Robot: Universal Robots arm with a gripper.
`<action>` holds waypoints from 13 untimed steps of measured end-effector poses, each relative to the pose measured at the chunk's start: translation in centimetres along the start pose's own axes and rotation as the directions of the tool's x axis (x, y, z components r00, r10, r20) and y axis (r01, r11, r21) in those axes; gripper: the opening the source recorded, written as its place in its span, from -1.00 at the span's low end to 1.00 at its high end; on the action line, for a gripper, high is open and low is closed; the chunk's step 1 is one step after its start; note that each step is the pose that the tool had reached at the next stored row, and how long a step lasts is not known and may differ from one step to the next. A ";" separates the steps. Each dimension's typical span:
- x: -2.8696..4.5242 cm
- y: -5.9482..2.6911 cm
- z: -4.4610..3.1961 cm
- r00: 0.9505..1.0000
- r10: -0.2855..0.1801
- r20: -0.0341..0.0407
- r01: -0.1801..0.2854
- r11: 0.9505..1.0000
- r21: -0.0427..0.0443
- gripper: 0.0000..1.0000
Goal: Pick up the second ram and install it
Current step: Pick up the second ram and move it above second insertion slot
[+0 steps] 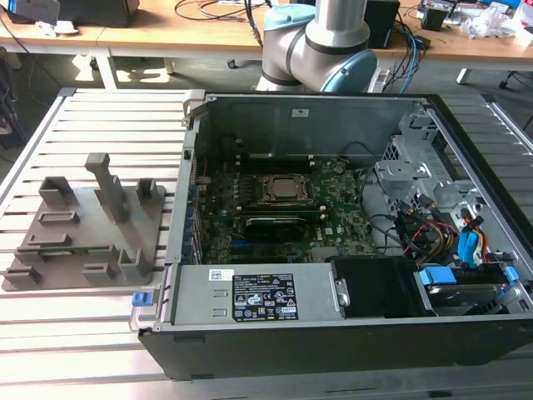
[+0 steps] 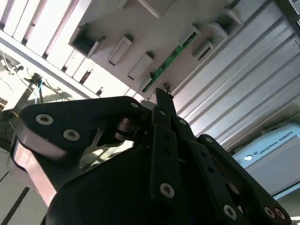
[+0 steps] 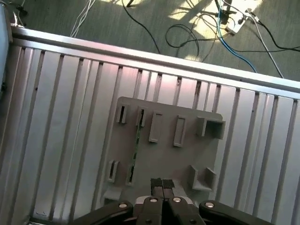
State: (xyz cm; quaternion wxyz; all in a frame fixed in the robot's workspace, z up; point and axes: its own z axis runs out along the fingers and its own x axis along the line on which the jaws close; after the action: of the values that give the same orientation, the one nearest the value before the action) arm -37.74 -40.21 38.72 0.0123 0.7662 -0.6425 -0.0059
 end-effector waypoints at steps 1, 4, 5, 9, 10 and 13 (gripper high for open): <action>0.00 0.00 0.02 1.000 0.030 0.001 -0.030 1.000 0.000 -0.79; 0.00 0.00 0.03 0.991 0.134 0.004 -0.134 0.991 -0.001 -0.79; 0.00 0.00 0.03 0.986 0.168 0.004 -0.168 0.986 -0.001 -0.79; 0.00 0.00 0.04 0.967 0.253 0.007 -0.253 0.968 -0.002 -0.79; 0.00 0.00 0.04 0.963 0.271 0.007 -0.271 0.963 -0.003 -0.79; 0.00 0.02 0.04 0.948 0.316 0.032 -0.316 0.949 -0.007 -0.79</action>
State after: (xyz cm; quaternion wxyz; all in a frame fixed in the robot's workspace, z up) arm -37.76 -40.21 38.68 0.0034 0.6533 -0.7569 -0.0170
